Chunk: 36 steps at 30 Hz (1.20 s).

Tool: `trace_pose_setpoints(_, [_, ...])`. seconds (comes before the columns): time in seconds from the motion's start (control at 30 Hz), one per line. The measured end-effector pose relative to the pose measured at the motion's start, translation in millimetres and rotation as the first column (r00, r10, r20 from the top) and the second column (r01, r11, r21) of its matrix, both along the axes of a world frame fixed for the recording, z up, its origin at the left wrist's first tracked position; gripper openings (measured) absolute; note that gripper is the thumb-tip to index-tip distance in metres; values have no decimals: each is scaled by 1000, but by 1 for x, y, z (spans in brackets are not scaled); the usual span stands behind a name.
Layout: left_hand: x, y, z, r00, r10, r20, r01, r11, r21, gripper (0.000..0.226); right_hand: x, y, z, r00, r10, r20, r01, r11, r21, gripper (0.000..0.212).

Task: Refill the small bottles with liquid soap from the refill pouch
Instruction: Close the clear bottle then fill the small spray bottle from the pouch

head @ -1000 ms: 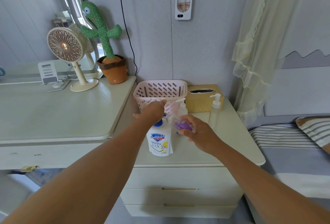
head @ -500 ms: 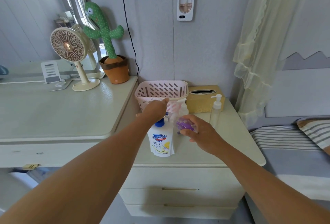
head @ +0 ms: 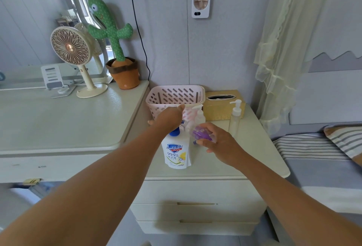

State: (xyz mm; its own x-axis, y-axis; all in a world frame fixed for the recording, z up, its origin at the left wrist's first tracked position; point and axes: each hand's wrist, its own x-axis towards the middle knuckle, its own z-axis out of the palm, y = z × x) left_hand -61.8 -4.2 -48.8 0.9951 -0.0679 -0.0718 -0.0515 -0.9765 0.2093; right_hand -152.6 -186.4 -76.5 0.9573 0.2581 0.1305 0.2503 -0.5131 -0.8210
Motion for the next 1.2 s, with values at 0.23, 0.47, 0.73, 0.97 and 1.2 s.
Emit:
trace_pose_setpoints(0.23, [-6, -5, -4, 1000, 13, -14, -14, 998, -67, 54, -1, 1, -4, 1000, 1, -3, -1, 1000, -19, 45])
trace_pose_setpoints(0.47, [-25, -12, 16, 995, 66, 68, -70, 996, 47, 43, -1, 1, 0, 1000, 10, 1, -10, 1000, -6, 44])
trace_pose_setpoints(0.73, [-31, -14, 11, 994, 109, 1, -108, 994, -9, 45, 0, 1, -9, 1000, -12, -6, 12, 999, -33, 45])
trace_pose_setpoints(0.97, [-28, -11, 18, 988, 138, 70, -136, 990, -30, 56, 1, 1, -5, 1000, 4, -14, -4, 1000, 4, 44])
trace_pose_setpoints(1.2, [-29, -11, 8, 989, 150, 5, -149, 985, -86, 50, 0, 1, -9, 1000, -6, -11, 6, 1000, -19, 46])
